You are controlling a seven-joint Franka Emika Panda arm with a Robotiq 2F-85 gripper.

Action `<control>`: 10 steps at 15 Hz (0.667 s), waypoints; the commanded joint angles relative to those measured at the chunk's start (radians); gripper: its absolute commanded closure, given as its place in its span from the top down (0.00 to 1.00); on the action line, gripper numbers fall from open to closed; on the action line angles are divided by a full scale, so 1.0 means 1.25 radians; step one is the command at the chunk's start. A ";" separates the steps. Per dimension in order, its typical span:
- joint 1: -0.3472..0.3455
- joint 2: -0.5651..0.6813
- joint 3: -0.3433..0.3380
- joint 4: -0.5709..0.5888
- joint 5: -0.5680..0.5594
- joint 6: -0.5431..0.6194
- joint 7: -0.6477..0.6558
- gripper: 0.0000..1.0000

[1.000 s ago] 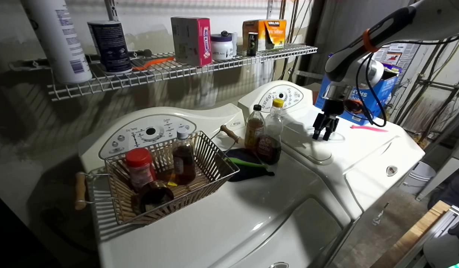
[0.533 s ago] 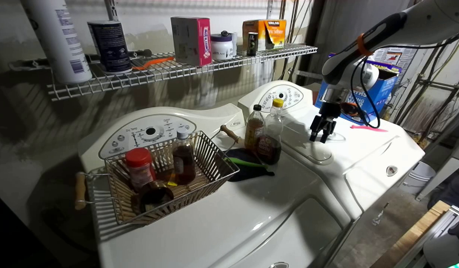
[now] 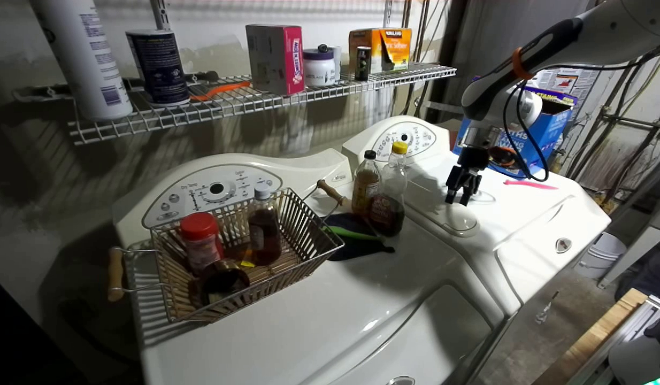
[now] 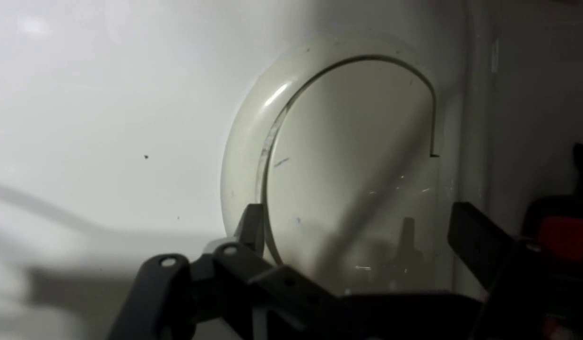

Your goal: Open the compartment of the washing machine

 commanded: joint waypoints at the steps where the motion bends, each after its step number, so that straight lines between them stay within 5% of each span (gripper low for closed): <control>1: -0.020 0.006 0.017 0.024 0.029 -0.069 -0.042 1.00; 10: -0.007 -0.087 0.012 -0.016 0.037 -0.135 -0.084 1.00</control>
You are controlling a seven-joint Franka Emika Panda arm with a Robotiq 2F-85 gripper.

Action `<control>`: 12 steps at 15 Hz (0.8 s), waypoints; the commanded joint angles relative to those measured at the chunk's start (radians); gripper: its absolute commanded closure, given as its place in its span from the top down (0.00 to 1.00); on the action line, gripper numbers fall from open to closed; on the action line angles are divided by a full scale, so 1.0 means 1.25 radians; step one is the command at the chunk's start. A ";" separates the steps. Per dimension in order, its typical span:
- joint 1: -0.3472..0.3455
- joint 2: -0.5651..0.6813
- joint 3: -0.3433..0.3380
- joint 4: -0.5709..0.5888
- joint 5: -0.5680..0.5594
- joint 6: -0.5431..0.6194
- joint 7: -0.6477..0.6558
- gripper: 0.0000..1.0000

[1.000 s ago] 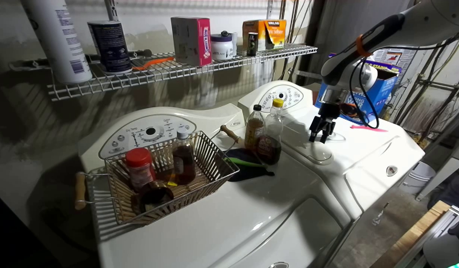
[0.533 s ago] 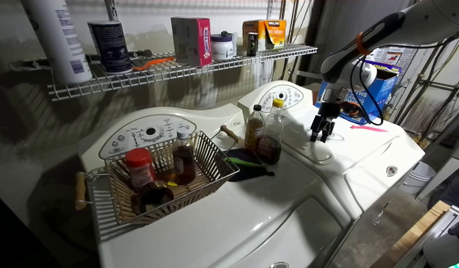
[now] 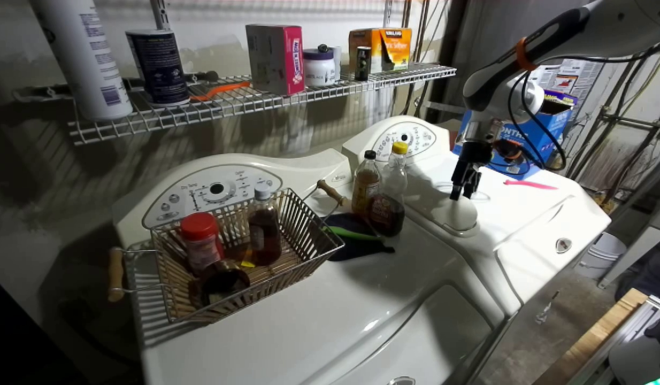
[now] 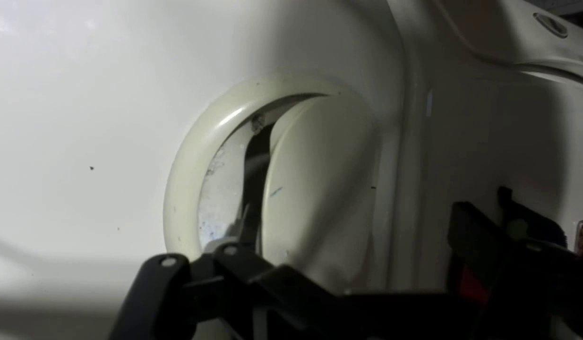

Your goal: Open the compartment of the washing machine

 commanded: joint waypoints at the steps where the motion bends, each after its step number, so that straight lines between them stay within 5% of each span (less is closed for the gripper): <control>1: -0.003 -0.078 0.008 -0.037 0.042 -0.033 -0.028 1.00; 12: 0.043 -0.096 0.018 -0.024 0.076 -0.164 -0.134 1.00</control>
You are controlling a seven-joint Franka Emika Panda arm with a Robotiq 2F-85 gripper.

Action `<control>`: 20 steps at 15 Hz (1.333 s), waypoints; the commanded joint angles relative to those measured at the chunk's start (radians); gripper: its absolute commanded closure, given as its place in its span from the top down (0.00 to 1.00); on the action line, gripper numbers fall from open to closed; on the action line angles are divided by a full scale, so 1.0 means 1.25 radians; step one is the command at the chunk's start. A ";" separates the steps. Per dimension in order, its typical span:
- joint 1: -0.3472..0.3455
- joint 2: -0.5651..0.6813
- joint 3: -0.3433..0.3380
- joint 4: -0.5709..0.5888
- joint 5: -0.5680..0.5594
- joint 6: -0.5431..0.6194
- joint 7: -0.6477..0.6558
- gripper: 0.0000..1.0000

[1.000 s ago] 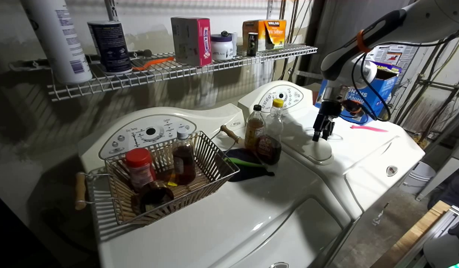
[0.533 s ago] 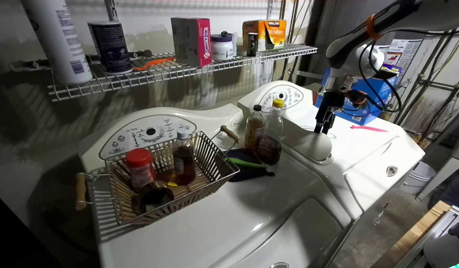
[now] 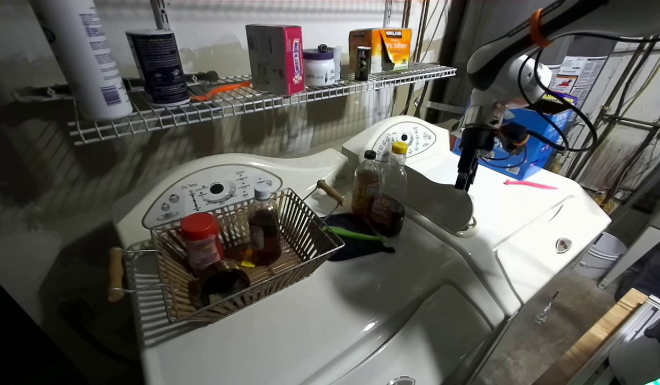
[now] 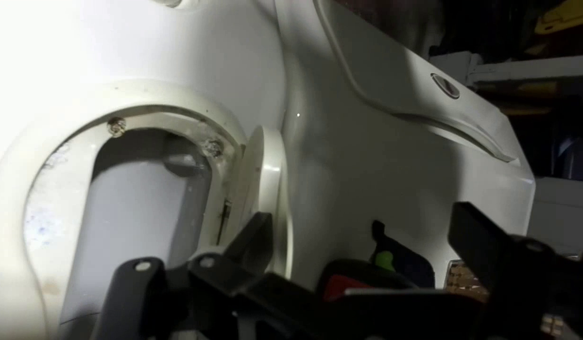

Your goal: Open the compartment of the washing machine

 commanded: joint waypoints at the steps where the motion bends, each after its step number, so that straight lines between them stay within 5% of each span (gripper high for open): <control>1: 0.021 -0.016 0.009 -0.016 0.031 -0.021 -0.051 1.00; 9: 0.045 -0.036 0.020 -0.027 0.040 -0.043 -0.118 1.00; 20: 0.030 -0.143 -0.052 -0.105 0.035 0.118 0.066 1.00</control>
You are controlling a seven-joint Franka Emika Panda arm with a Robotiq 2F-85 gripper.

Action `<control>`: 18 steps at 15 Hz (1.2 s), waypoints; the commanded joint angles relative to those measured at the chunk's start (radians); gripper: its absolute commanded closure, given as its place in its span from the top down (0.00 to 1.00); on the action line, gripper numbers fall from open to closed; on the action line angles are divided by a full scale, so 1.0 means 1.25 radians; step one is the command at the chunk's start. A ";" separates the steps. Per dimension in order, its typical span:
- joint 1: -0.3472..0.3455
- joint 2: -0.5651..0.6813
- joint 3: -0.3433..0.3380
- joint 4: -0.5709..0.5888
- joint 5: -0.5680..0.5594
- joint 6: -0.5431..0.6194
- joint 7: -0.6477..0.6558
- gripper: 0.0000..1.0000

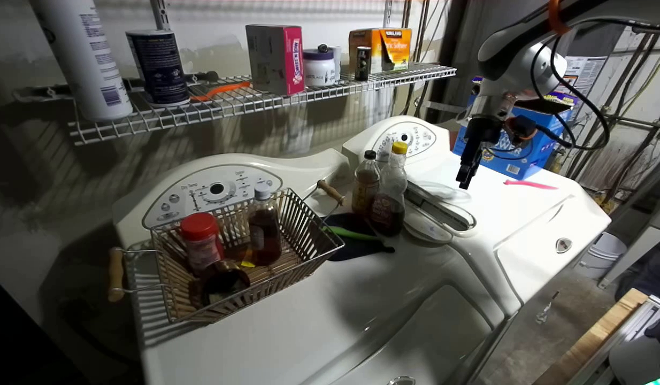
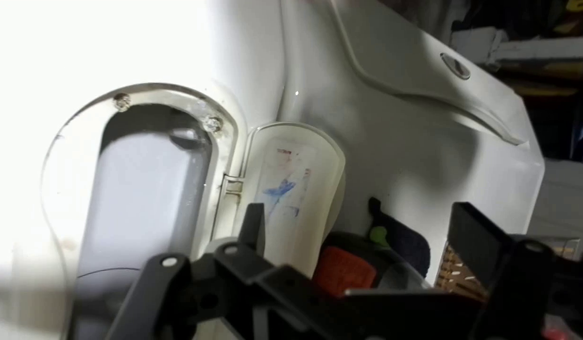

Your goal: Open the compartment of the washing machine

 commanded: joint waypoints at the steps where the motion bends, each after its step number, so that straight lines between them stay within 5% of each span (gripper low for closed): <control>1: -0.002 -0.081 -0.019 -0.068 0.015 0.093 0.090 1.00; 7: 0.014 -0.190 -0.019 -0.169 -0.062 0.339 0.221 1.00; 11: 0.019 -0.256 -0.004 -0.243 -0.210 0.486 0.379 1.00; 14: 0.006 -0.308 0.011 -0.285 -0.353 0.526 0.516 1.00; 18: 0.031 -0.294 -0.014 -0.266 -0.347 0.503 0.501 1.00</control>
